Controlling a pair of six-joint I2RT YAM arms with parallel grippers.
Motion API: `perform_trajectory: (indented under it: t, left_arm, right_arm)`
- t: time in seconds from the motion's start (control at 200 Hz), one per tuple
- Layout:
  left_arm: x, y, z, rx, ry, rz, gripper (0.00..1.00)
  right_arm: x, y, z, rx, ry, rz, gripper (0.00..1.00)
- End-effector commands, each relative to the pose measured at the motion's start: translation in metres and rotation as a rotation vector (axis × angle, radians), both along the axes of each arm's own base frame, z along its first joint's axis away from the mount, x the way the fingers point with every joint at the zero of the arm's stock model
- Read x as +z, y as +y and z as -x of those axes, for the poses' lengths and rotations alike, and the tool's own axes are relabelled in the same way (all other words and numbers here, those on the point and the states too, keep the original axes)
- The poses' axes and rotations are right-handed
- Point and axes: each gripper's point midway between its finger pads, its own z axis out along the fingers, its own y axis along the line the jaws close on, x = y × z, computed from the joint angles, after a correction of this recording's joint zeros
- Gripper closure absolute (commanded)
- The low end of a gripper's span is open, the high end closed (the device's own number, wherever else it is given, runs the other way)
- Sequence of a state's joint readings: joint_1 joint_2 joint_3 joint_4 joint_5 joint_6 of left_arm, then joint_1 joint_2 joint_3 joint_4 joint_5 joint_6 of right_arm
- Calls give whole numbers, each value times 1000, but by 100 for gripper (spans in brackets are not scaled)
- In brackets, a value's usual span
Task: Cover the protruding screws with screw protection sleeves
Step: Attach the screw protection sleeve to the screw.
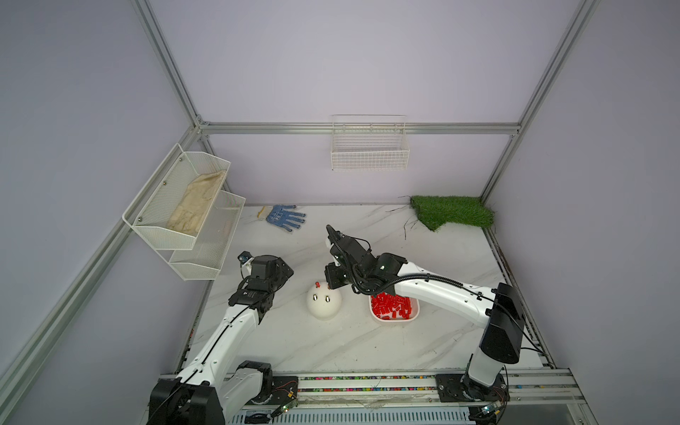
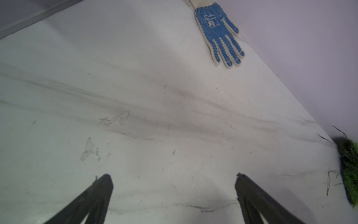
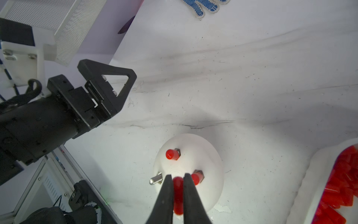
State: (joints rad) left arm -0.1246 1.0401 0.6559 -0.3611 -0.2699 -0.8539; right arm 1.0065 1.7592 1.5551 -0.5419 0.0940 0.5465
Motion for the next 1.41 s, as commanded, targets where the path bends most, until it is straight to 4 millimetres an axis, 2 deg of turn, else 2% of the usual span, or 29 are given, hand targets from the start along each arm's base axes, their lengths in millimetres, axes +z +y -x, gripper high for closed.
perform_trajectory:
  t: [0.0,0.375,0.81,0.96,1.4]
  left_arm:
    - [-4,5,5,18,-3,-8,0]
    - [-3,4,4,12,-7,-3,0]
    - [1,3,2,4,-19,-3,0]
    - [3,3,2,5,-24,-4,0]
    - [1,3,3,7,-17,-6,0]
  right_arm:
    - [-8,7,7,-3,30,-23,87]
    - [-32,12,24,10,81,-14,86]
    - [-54,13,27,5,102,22,86]
    - [-55,15,26,4,100,26,86]
    - [-36,16,26,9,82,-9,86]
